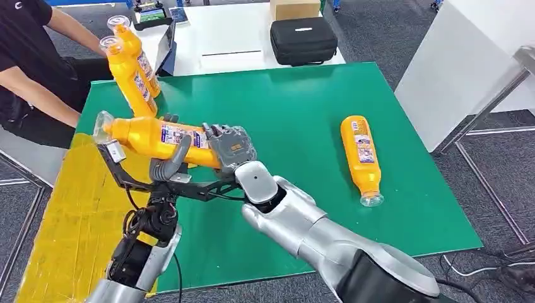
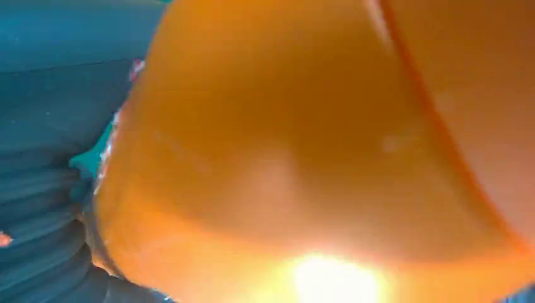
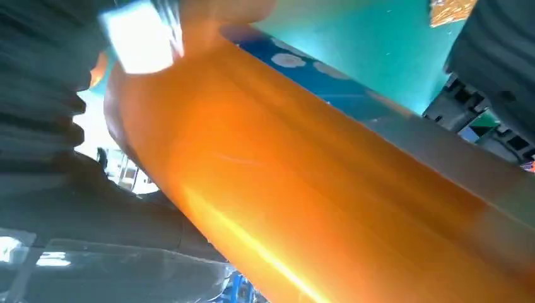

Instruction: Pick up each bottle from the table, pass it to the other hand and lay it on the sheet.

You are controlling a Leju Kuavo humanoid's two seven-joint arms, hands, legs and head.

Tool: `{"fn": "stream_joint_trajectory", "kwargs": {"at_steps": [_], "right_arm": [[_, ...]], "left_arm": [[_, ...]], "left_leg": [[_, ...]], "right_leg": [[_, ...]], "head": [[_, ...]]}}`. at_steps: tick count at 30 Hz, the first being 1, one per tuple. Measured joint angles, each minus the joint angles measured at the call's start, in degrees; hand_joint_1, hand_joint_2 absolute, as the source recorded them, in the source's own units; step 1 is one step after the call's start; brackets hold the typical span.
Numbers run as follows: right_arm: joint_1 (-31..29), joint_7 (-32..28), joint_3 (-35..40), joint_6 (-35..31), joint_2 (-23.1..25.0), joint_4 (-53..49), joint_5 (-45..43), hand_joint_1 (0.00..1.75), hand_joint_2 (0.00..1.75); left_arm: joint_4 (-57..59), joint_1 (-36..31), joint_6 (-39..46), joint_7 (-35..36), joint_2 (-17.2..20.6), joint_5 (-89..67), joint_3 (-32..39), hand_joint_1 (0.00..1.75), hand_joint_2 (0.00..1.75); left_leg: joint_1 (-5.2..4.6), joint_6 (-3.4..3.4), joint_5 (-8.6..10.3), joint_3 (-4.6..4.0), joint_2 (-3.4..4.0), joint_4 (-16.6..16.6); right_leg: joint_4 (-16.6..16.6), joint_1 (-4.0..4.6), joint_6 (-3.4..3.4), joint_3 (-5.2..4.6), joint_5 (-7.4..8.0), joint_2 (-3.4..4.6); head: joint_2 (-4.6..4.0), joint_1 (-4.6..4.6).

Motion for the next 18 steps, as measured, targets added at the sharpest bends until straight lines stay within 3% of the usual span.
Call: {"fn": "stream_joint_trajectory", "kwargs": {"at_steps": [2, 3, 4, 18], "right_arm": [[0.0, 0.0, 0.0, 0.0, 0.0, 0.0, 0.0, 1.75, 1.75], [0.0, 0.0, 0.0, 0.0, 0.0, 0.0, 0.0, 1.75, 1.75], [0.0, 0.0, 0.0, 0.0, 0.0, 0.0, 0.0, 1.75, 1.75], [-0.5, -0.7, 1.8, 1.8, -0.7, -0.3, -2.2, 1.75, 1.75]], "left_arm": [[0.0, 0.0, 0.0, 0.0, 0.0, 0.0, 0.0, 0.37, 1.75], [0.0, 0.0, 0.0, 0.0, 0.0, 0.0, 0.0, 1.48, 1.75], [0.0, 0.0, 0.0, 0.0, 0.0, 0.0, 0.0, 1.75, 1.75], [0.7, 0.3, 1.2, -2.2, -0.9, -1.5, 0.4, 1.75, 1.75]], "left_leg": [[0.0, 0.0, 0.0, 0.0, 0.0, 0.0], [0.0, 0.0, 0.0, 0.0, 0.0, 0.0], [0.0, 0.0, 0.0, 0.0, 0.0, 0.0], [0.0, 0.0, 0.0, -0.01, 0.08, 0.0]], "right_leg": [[0.0, 0.0, 0.0, 0.0, 0.0, 0.0], [0.0, 0.0, 0.0, 0.0, 0.0, 0.0], [0.0, 0.0, 0.0, -0.01, 0.0, 0.0], [0.0, -0.01, -0.01, -0.02, 0.01, 0.08]], "head": [[0.0, 0.0], [0.0, 0.0], [0.0, -0.02], [0.0, 0.0]]}}
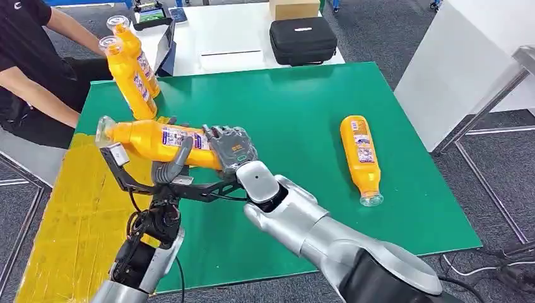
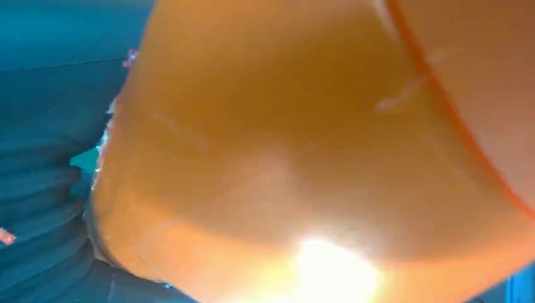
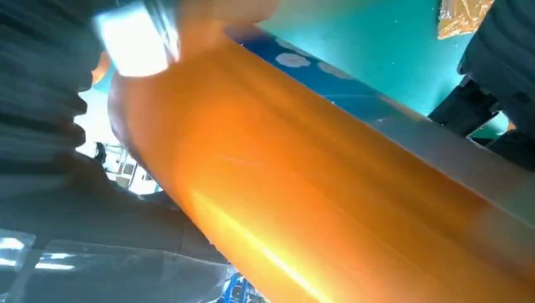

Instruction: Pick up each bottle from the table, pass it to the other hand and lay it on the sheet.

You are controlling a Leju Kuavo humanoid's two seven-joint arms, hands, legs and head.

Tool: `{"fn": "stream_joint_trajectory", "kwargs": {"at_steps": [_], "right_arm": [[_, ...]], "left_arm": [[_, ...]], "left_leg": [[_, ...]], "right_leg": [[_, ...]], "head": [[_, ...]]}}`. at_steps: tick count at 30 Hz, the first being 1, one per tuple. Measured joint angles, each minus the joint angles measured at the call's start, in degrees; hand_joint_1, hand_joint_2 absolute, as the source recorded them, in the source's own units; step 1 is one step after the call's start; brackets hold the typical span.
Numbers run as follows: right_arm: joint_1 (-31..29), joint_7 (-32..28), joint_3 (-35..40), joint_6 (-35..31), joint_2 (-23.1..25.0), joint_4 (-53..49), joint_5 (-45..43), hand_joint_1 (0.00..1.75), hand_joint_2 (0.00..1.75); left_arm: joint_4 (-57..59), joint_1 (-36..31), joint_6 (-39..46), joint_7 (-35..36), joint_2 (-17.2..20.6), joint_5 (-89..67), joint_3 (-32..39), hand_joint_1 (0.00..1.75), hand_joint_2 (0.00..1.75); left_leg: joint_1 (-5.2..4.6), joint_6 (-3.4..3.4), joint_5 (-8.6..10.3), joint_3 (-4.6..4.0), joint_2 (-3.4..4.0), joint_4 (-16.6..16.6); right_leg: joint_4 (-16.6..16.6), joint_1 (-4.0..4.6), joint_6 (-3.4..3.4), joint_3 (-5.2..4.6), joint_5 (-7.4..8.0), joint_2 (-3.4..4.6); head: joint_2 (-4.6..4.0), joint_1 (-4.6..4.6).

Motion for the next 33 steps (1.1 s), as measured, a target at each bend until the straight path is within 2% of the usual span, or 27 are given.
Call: {"fn": "stream_joint_trajectory", "kwargs": {"at_steps": [1, 2, 3, 4, 9, 14, 18, 23, 27, 31, 33], "right_arm": [[-0.1, 0.0, 0.2, 0.2, 0.0, 0.0, -0.2, 1.75, 1.75], [-0.2, 0.0, 0.4, 0.4, 0.0, 0.0, -0.3, 0.07, 1.75], [-0.2, 0.0, 0.6, 0.5, 0.0, 0.0, -0.4, 0.0, 1.75], [-0.2, 0.1, 0.7, 0.5, 0.0, 0.0, -0.6, 0.0, 0.0], [-0.7, -0.6, 0.9, 4.5, -0.2, -0.2, -3.2, 0.0, 0.0], [-0.8, -1.7, 0.8, 4.5, -0.4, 0.6, -5.6, 0.0, 0.0], [-0.8, -7.1, -0.5, 2.9, -0.3, 3.3, -5.8, 0.0, 0.0], [3.1, -7.6, -0.6, 2.7, -0.2, 4.7, -4.9, 0.0, 0.0], [5.8, -9.3, -2.1, -0.8, -1.1, 5.6, -2.4, 0.0, 0.0], [10.6, -12.7, -6.6, -3.3, -4.2, 2.5, 1.6, 0.0, 0.0], [12.7, -13.7, -12.0, -3.8, -7.4, -2.7, 4.3, 0.0, 0.0]], "left_arm": [[0.0, 0.1, 0.0, 0.0, -0.1, 0.0, 0.1, 1.75, 1.75], [0.0, 0.2, 0.0, -0.1, -0.1, 0.0, 0.2, 1.75, 1.75], [0.0, 0.2, 0.0, -0.1, -0.2, 0.0, 0.3, 1.75, 1.75], [0.0, 0.2, 0.0, -0.1, -0.2, 0.0, 0.3, 1.75, 1.75], [0.0, 0.6, 0.1, 0.0, -0.2, -0.6, 0.3, 1.75, 1.75], [-0.4, 0.6, 2.4, -1.7, -0.1, -3.9, 0.3, 1.75, 1.75], [-1.8, 0.4, 3.4, -2.5, 0.6, -6.7, 0.3, 1.75, 1.75], [-2.5, -2.1, 4.5, -2.4, 1.7, -8.1, 1.7, 1.75, 1.75], [-4.3, -3.6, 6.5, -4.3, 2.6, -11.6, 2.7, 1.75, 1.75], [-6.3, -4.6, 8.4, -5.8, 3.8, -16.6, 4.8, 1.75, 1.75], [-7.2, -4.3, 9.4, -6.3, 4.5, -20.1, 6.8, 1.75, 1.75]], "left_leg": [[0.0, 0.0, 0.0, 0.0, 0.0, 0.0], [0.0, 0.0, 0.0, 0.0, 0.03, 0.0], [0.0, 0.0, 0.0, 0.0, 0.07, 0.0], [0.0, 0.0, 0.0, 0.0, 0.07, 0.0], [0.0, 0.0, 0.0, -0.01, 0.12, 0.0], [-0.01, 0.0, 0.0, -0.02, 0.11, 0.0], [0.0, 0.0, 0.0, 0.02, 0.11, 0.0], [0.03, -0.01, 0.0, -0.01, -0.03, 0.0], [0.03, -0.01, 0.0, -0.01, -0.08, 0.0], [0.01, -0.01, -0.01, -0.07, -0.24, 0.0], [0.01, 0.0, 0.0, -0.07, -0.26, 0.0]], "right_leg": [[0.0, 0.0, 0.0, 0.0, 0.0, 0.0], [0.0, 0.0, 0.0, 0.0, 0.0, 0.01], [0.0, 0.0, 0.0, 0.0, 0.0, 0.02], [0.0, 0.0, 0.0, -0.01, 0.0, 0.02], [0.0, 0.0, -0.01, -0.02, 0.01, 0.06], [0.0, 0.0, 0.0, -0.02, 0.01, 0.06], [0.0, 0.0, -0.01, 0.0, 0.01, 0.06], [0.0, 0.04, -0.01, 0.03, 0.01, 0.02], [0.0, 0.04, -0.01, 0.05, 0.0, 0.0], [0.1, 0.04, -0.01, 0.08, 0.0, -0.09], [0.0, 0.03, -0.01, 0.08, 0.0, -0.1]], "head": [[0.0, -0.02], [0.0, 0.0], [0.0, -0.02], [0.0, -0.02], [0.0, -0.02], [0.0, -0.02], [0.0, -0.02], [0.0, 0.04], [0.0, 0.04], [0.0, 0.02], [0.0, 0.02]]}}
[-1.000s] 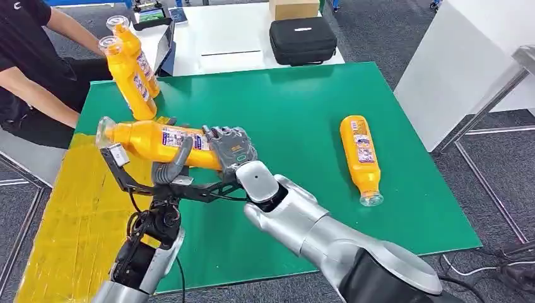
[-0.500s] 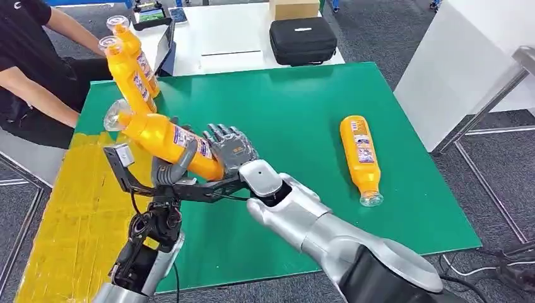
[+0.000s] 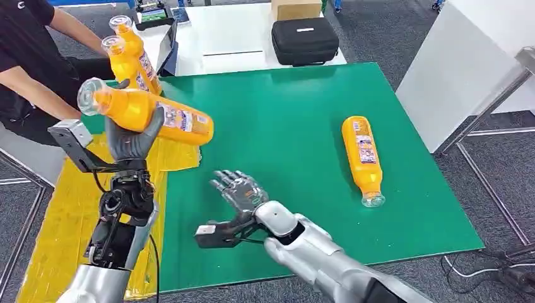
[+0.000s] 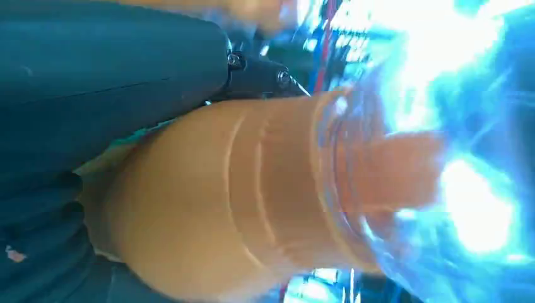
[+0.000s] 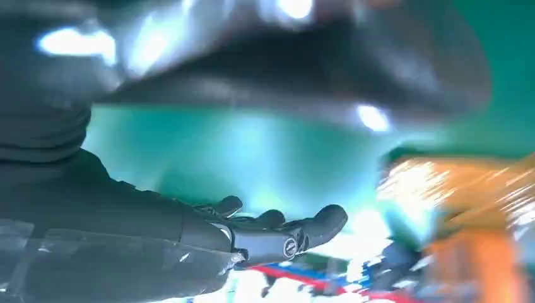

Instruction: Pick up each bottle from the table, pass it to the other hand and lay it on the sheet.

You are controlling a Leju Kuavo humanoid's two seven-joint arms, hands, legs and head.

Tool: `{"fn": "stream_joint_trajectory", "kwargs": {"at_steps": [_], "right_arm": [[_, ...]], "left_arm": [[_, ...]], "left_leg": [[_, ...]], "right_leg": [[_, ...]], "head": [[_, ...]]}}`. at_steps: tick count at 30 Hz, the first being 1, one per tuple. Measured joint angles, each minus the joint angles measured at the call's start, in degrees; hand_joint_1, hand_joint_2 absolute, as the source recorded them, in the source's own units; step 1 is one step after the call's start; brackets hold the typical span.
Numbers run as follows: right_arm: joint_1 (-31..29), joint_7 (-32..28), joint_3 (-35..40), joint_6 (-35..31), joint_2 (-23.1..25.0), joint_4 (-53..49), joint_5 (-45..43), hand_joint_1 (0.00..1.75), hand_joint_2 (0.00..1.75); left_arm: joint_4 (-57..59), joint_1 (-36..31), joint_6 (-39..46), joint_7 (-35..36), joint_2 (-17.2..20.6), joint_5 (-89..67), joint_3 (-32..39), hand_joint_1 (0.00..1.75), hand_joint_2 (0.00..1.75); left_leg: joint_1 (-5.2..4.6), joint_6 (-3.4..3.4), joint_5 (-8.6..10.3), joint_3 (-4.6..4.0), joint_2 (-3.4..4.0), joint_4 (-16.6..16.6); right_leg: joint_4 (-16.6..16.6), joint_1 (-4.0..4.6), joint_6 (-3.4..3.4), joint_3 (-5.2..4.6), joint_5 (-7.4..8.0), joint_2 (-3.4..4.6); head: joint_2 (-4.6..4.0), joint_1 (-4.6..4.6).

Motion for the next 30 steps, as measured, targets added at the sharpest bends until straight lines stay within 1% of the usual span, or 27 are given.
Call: {"fn": "stream_joint_trajectory", "kwargs": {"at_steps": [3, 5, 8, 11, 14, 20, 23, 30], "right_arm": [[3.2, -2.8, -7.4, -1.0, -3.5, -7.1, 3.2, 0.0, 0.0], [5.2, -4.6, -12.2, -2.3, -4.8, -10.1, 4.6, 0.0, 0.0], [7.4, -5.8, -17.8, -2.0, -6.7, -14.3, 3.9, 0.0, 0.0], [8.4, -6.3, -21.6, -1.6, -7.9, -17.2, 3.5, 0.0, 0.0], [9.0, -6.6, -23.4, -1.5, -8.5, -19.0, 3.4, 0.0, 0.0], [9.7, -6.6, -24.8, -1.5, -9.1, -20.7, 3.4, 0.0, 0.0], [9.7, -6.4, -25.5, -2.3, -9.3, -21.4, 4.0, 0.0, 0.0], [10.3, -6.8, -30.3, -3.0, -10.9, -24.9, 4.6, 0.0, 0.0]], "left_arm": [[-0.4, 0.5, 1.4, -0.9, 0.5, -4.6, 1.5, 1.75, 1.75], [-0.4, 0.6, 4.2, -2.1, 0.5, -9.1, 1.8, 1.75, 1.75], [-0.4, 0.6, 10.9, -3.1, 1.0, -18.1, 1.8, 1.75, 1.75], [-0.3, 0.6, 11.9, -3.1, 1.4, -19.6, 1.8, 1.75, 1.75], [-0.3, 0.4, 12.0, -3.1, 1.5, -19.8, 1.8, 1.75, 1.75], [-0.2, 0.4, 12.4, -3.1, 1.5, -20.4, 1.8, 1.75, 1.75], [0.0, 0.2, 15.6, -2.7, 1.8, -25.5, 1.8, 1.75, 1.75], [2.8, -0.4, 23.3, -3.7, 3.3, -37.4, 1.8, 1.75, 1.75]], "left_leg": [[-0.02, 0.02, 0.01, -0.01, -0.18, 0.0], [-0.03, 0.04, 0.03, -0.03, -0.24, 0.0], [-0.04, 0.04, 0.03, -0.04, -0.23, 0.0], [-0.04, 0.04, 0.03, -0.03, -0.22, 0.0], [-0.03, 0.04, 0.03, -0.03, -0.21, 0.0], [-0.01, 0.04, 0.03, -0.03, -0.19, 0.0], [-0.01, 0.04, 0.03, -0.03, -0.19, 0.0], [-0.04, 0.05, 0.03, -0.03, -0.21, 0.0]], "right_leg": [[0.0, -0.02, 0.0, 0.02, 0.0, -0.12], [0.0, -0.03, 0.01, 0.03, 0.0, -0.19], [0.0, -0.04, 0.01, 0.02, 0.01, -0.19], [0.0, -0.03, 0.01, 0.02, 0.01, -0.18], [0.0, -0.02, 0.01, 0.02, 0.01, -0.18], [0.0, 0.0, 0.01, 0.01, 0.0, -0.18], [0.0, 0.0, 0.01, 0.0, 0.0, -0.18], [0.0, -0.03, 0.02, 0.03, 0.01, -0.18]], "head": [[0.0, -0.02], [0.0, 0.02], [0.0, 0.0], [0.0, 0.0], [0.0, 0.0], [0.0, -0.02], [0.0, 0.0], [0.0, 0.0]]}}
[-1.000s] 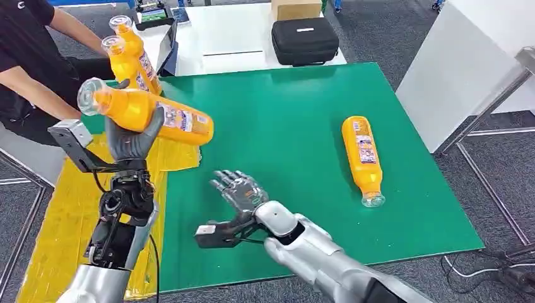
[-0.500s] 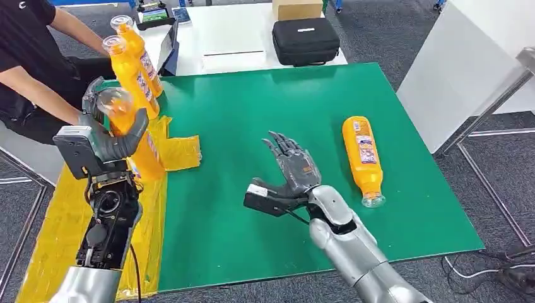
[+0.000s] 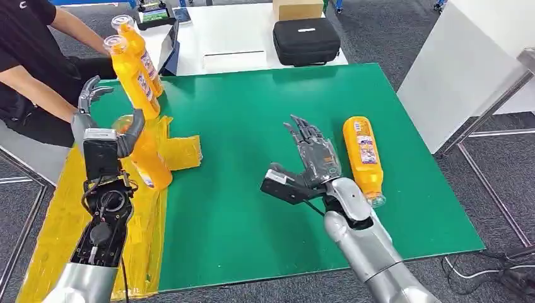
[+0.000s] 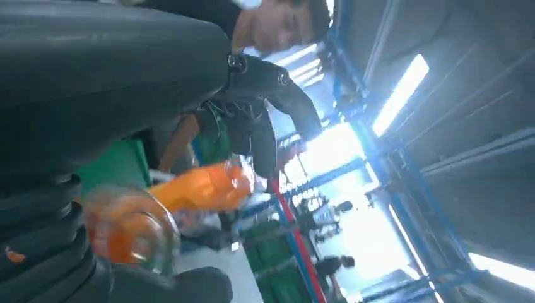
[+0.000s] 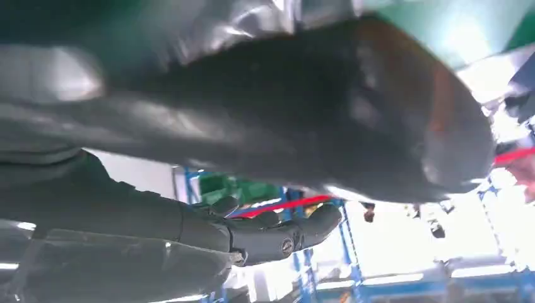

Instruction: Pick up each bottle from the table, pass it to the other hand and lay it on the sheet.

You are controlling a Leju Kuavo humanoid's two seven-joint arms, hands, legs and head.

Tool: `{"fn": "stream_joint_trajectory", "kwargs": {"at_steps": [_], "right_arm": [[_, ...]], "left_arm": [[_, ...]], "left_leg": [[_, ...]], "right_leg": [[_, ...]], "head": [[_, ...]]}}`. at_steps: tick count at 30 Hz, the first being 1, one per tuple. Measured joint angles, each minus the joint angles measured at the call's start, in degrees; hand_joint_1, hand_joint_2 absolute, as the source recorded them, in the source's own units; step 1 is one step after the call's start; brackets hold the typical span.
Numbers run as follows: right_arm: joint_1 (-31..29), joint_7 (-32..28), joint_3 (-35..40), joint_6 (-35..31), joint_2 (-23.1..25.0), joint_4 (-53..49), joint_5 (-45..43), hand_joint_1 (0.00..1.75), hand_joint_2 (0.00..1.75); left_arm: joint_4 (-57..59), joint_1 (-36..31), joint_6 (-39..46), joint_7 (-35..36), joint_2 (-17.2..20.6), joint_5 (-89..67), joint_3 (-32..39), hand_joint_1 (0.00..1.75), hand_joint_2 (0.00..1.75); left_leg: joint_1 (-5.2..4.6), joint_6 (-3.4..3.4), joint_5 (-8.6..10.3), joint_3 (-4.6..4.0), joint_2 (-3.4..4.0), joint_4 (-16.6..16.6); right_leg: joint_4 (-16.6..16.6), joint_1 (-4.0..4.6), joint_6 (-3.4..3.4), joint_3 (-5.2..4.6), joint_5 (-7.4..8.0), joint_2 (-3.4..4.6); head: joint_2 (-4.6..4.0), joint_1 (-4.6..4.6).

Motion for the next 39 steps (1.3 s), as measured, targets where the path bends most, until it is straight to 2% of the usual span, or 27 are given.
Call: {"fn": "stream_joint_trajectory", "kwargs": {"at_steps": [4, 7, 8, 9, 10, 14, 19, 20, 22, 26, 28, 34, 39], "right_arm": [[0.1, -1.3, -2.9, -1.2, -1.0, -1.5, -1.9, 0.0, 0.0], [0.1, -2.4, -4.8, -2.1, -1.9, -3.1, -4.2, 0.0, 0.0], [0.1, -2.7, -5.3, -2.2, -2.1, -3.6, -4.7, 0.0, 0.0], [0.3, -2.9, -5.9, -2.1, -2.3, -4.1, -5.0, 0.0, 0.0], [0.4, -3.0, -6.2, -2.2, -2.5, -4.5, -5.0, 0.0, 0.0], [0.7, -3.1, -7.1, -2.2, -2.9, -4.9, -5.0, 0.0, 0.0], [0.6, -3.1, -7.7, -1.2, -3.0, -4.9, -5.9, 0.0, 0.0], [0.6, -3.1, -7.8, -1.1, -3.1, -4.9, -6.1, 0.0, 1.75], [0.6, -3.1, -8.1, 0.7, -3.3, -5.1, -6.6, 0.0, 1.75], [1.6, -2.6, -8.7, 13.2, -6.6, -8.0, -8.0, 0.0, 1.75], [2.8, -2.0, -10.0, 16.4, -9.2, -10.6, -8.2, 0.0, 1.75], [4.4, -0.9, -13.2, 17.9, -13.1, -14.9, -7.4, 0.0, 1.75], [8.5, 1.6, -17.1, 17.2, -17.6, -19.1, -6.7, 0.0, 1.75]], "left_arm": [[1.1, 0.6, 2.3, 0.3, 0.7, -10.5, 0.0, 1.75, 1.75], [4.1, 0.9, -0.2, 2.0, 1.5, -14.3, -1.2, 1.75, 1.75], [5.3, 0.9, -2.3, 2.7, 1.8, -13.3, -2.0, 0.14, 1.75], [6.5, 0.9, -4.6, 3.1, 2.1, -12.0, -2.9, 0.0, 1.75], [7.4, 0.7, -6.3, 3.2, 2.2, -10.7, -3.6, 0.0, 0.0], [10.4, -1.6, -13.6, 2.8, 2.8, -4.1, -6.2, 0.0, 0.0], [12.6, -0.9, -15.5, 2.3, 3.4, -0.5, -7.3, 0.0, 0.0], [12.8, -0.9, -15.6, 2.2, 3.5, -0.3, -7.5, 0.0, 0.0], [12.9, -0.7, -15.3, 1.7, 3.8, 0.7, -7.5, 0.0, 0.0], [8.7, 2.7, -11.7, -2.5, 4.7, 7.3, -6.9, 0.0, 0.0], [3.8, 5.8, -10.6, -2.9, 5.1, 8.6, -5.6, 0.0, 0.0], [-3.5, 10.3, -10.4, -3.1, 5.8, 9.1, -3.5, 0.0, 0.0], [-9.1, 15.6, -10.0, -4.2, 5.8, 10.0, -1.5, 0.0, 0.0]], "left_leg": [[-0.02, 0.0, 0.0, 0.0, -0.01, 0.0], [-0.01, 0.0, 0.0, 0.01, -0.02, 0.0], [-0.01, 0.0, 0.0, 0.01, 0.0, 0.0], [-0.01, 0.0, 0.0, 0.01, 0.0, 0.0], [-0.01, 0.0, 0.0, 0.02, 0.01, 0.0], [-0.01, 0.0, -0.01, 0.15, -0.06, 0.0], [0.0, -0.06, 0.03, 0.15, 0.05, 0.0], [0.01, -0.06, 0.05, 0.14, 0.03, 0.0], [0.01, -0.06, 0.06, 0.14, -0.01, 0.0], [0.01, -0.06, 0.05, 0.1, -0.04, 0.0], [-0.03, -0.04, 0.03, 0.02, -0.19, 0.0], [-0.07, -0.02, -0.06, -0.09, -0.23, 0.0], [-0.07, 0.01, -0.04, -0.1, -0.34, 0.0]], "right_leg": [[0.0, -0.03, 0.0, 0.0, 0.0, -0.01], [0.0, -0.03, 0.0, -0.01, 0.0, -0.01], [0.0, -0.03, 0.0, -0.01, 0.0, 0.0], [0.0, -0.02, 0.01, -0.01, 0.0, 0.0], [0.0, -0.02, 0.01, -0.01, 0.0, 0.0], [0.0, -0.02, 0.01, 0.19, -0.02, -0.07], [0.0, 0.02, -0.01, 0.1, 0.03, 0.01], [0.0, 0.02, -0.01, 0.11, 0.03, 0.0], [0.0, 0.02, -0.01, 0.13, 0.03, -0.02], [0.0, 0.01, 0.02, 0.11, 0.0, -0.02], [0.0, -0.05, 0.05, 0.09, -0.04, -0.1], [0.0, -0.09, 0.07, -0.01, -0.06, -0.1], [0.0, -0.09, 0.16, 0.01, -0.13, -0.21]], "head": [[0.0, 0.0], [0.0, 0.02], [0.0, -0.04], [0.0, 0.0], [0.0, -0.02], [0.0, -0.02], [0.0, 0.0], [0.0, 0.0], [0.0, -0.02], [0.0, 0.0], [0.0, -0.02], [0.0, -0.04], [0.0, 0.0]]}}
